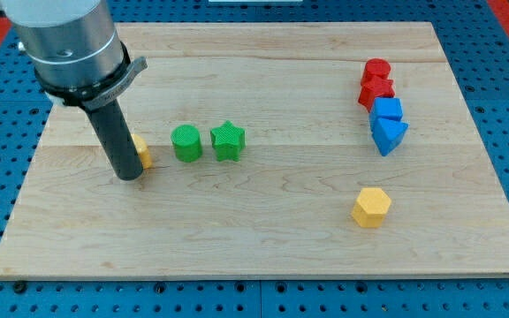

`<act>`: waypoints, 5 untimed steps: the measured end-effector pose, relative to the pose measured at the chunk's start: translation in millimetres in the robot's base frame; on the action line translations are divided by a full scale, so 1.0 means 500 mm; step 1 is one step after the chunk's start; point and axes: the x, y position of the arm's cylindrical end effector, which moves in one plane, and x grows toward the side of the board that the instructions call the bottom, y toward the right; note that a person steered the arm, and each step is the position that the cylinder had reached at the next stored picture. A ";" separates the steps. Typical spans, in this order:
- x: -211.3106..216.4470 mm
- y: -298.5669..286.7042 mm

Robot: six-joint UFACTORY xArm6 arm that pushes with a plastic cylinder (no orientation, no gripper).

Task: Move the yellow heart left to the green circle

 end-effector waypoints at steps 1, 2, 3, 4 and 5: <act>-0.024 0.000; 0.021 0.045; 0.111 0.166; 0.111 0.310; 0.111 0.469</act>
